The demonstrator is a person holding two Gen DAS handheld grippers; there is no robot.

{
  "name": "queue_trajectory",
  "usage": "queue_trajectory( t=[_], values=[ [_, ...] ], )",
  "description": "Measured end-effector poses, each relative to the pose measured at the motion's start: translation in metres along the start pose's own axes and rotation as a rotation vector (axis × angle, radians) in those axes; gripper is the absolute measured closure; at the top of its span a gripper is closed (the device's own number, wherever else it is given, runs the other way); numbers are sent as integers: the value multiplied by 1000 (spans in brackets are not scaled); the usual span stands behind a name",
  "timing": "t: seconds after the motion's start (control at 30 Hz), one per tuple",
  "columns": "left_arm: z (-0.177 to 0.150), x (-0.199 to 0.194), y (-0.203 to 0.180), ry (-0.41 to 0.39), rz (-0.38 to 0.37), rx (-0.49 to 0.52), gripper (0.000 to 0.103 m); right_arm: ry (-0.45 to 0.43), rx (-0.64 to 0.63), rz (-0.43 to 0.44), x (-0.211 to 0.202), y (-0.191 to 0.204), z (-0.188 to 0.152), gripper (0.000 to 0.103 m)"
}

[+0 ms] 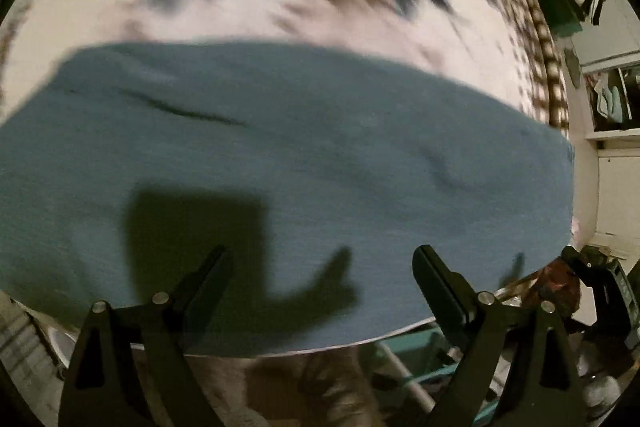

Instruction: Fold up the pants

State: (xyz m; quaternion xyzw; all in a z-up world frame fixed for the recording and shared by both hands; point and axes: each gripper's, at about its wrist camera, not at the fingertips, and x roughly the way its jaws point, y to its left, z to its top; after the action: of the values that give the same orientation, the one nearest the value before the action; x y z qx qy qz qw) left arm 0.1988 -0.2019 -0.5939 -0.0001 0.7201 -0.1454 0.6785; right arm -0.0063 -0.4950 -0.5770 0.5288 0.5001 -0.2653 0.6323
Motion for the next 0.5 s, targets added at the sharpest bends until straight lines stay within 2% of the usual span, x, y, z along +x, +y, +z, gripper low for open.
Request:
queue_trajectory(
  t=[0.07, 0.2, 0.27, 0.3, 0.37, 0.5],
  values=[
    [-1, 25, -29, 25, 20, -5, 12, -22, 63, 33, -5, -40, 32, 24],
    [1, 63, -59, 48, 95, 13, 12, -13, 114, 93, 7, -87, 82, 24],
    [2, 74, -69, 34, 163, 37, 4, -1, 126, 140, 19, -102, 101, 25],
    [2, 75, -71, 28, 166, 37, 0, -4, 125, 150, 20, -106, 107, 33],
    [3, 78, -74, 26, 188, 30, 0, -37, 92, 190, 18, -108, 120, 53],
    [7, 79, -75, 25, 198, 3, 0, -85, -8, 251, 4, -90, 130, 62]
  ],
)
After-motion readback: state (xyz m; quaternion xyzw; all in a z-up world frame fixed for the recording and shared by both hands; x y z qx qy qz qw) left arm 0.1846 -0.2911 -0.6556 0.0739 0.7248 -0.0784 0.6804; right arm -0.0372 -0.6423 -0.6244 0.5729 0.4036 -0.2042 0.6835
